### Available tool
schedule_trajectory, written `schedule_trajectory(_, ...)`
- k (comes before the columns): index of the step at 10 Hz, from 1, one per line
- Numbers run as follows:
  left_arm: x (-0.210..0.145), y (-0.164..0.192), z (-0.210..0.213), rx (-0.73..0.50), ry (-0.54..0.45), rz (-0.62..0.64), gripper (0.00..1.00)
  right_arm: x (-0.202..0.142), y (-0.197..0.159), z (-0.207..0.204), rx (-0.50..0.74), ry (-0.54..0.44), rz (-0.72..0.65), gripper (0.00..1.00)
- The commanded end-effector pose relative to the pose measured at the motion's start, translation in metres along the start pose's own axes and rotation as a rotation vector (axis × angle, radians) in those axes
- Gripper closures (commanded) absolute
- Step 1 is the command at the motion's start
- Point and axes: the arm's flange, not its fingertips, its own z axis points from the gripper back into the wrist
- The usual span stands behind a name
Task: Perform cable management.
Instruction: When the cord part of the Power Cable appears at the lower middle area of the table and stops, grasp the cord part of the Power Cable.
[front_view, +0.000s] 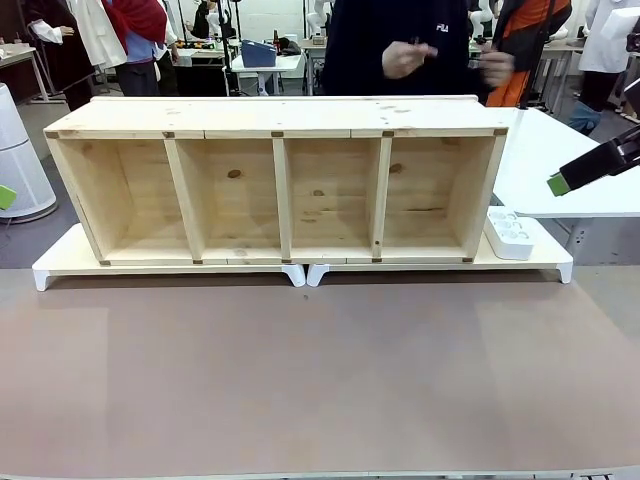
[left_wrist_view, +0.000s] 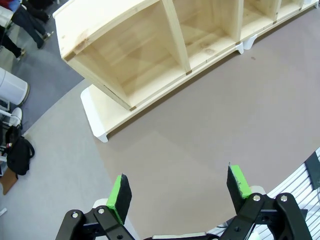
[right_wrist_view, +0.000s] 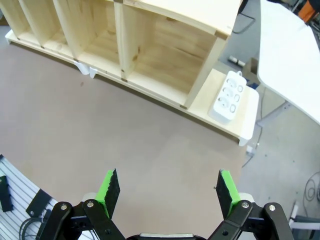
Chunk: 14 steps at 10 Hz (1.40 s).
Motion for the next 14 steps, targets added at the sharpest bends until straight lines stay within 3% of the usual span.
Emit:
schedule_trajectory(1, -0.0002, 0.0, 0.0011, 0.001, -0.003, 0.0, 0.0, -0.0002, -0.0009, -0.0006, -0.004, 0.003, -0.003, 0.0)
schedule_trajectory(14, -0.0002, 0.0, 0.0011, 0.001, -0.003, 0.0, 0.0, -0.0002, -0.0009, -0.0006, -0.004, 0.003, -0.003, 0.0)
